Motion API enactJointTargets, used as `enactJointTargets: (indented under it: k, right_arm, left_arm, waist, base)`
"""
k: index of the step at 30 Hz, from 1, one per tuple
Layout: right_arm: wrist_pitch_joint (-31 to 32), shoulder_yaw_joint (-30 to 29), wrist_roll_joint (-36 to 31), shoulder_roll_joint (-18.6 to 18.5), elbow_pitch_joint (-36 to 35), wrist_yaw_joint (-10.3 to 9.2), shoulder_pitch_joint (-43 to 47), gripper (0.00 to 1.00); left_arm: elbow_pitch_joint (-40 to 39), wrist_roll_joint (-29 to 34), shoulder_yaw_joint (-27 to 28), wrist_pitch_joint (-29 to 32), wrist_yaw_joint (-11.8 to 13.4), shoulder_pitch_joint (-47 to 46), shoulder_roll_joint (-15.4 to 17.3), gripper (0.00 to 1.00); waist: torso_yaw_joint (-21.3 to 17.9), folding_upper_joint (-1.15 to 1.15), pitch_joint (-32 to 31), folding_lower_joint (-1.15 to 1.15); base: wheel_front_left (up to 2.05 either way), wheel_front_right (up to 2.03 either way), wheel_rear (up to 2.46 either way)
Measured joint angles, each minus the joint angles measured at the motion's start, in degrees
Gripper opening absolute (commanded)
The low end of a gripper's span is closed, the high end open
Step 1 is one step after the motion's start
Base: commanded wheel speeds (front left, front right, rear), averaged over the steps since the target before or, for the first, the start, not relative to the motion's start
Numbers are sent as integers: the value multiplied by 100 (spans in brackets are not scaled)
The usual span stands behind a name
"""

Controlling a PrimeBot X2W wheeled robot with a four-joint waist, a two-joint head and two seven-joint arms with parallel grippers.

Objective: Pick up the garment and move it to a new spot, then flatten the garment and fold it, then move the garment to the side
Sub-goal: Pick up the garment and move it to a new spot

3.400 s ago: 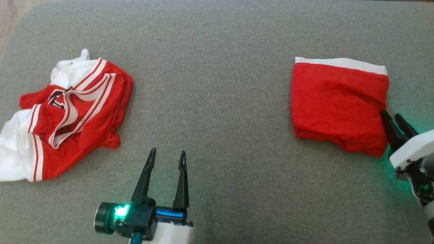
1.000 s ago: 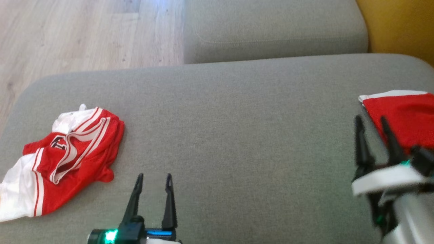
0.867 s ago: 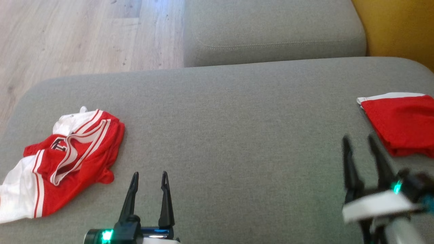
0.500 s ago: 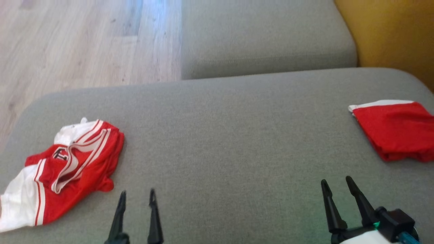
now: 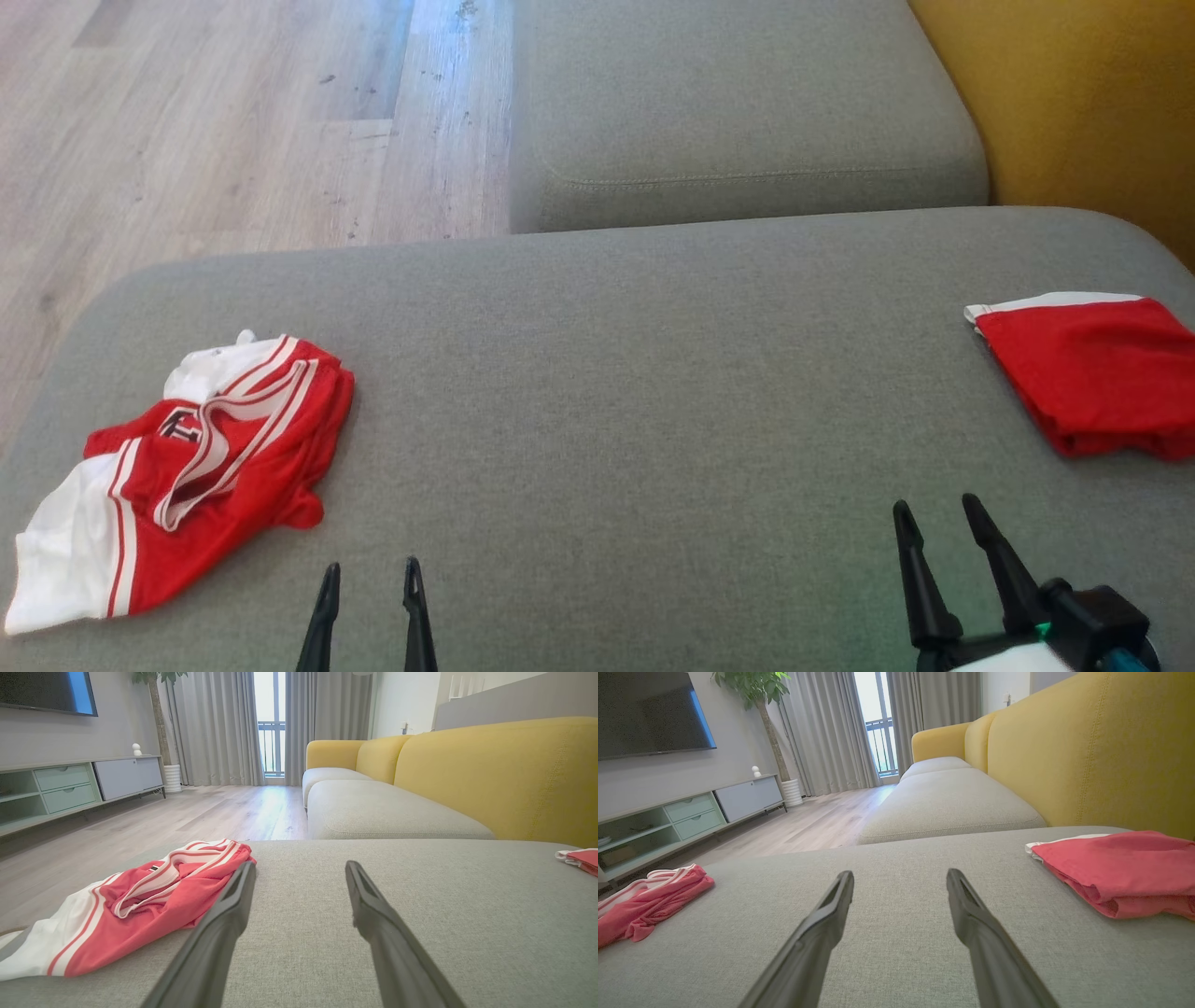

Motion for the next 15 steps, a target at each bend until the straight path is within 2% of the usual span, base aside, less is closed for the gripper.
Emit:
enactJointTargets:
  k: [15]
  right_arm:
    - [0, -18, -25, 34, 2, 0, 86, 100]
  left_arm:
    - [14, 41, 26, 0, -97, -26, 0, 100]
  waist:
    - [153, 0, 73, 0]
  base:
    - [0, 0, 0]
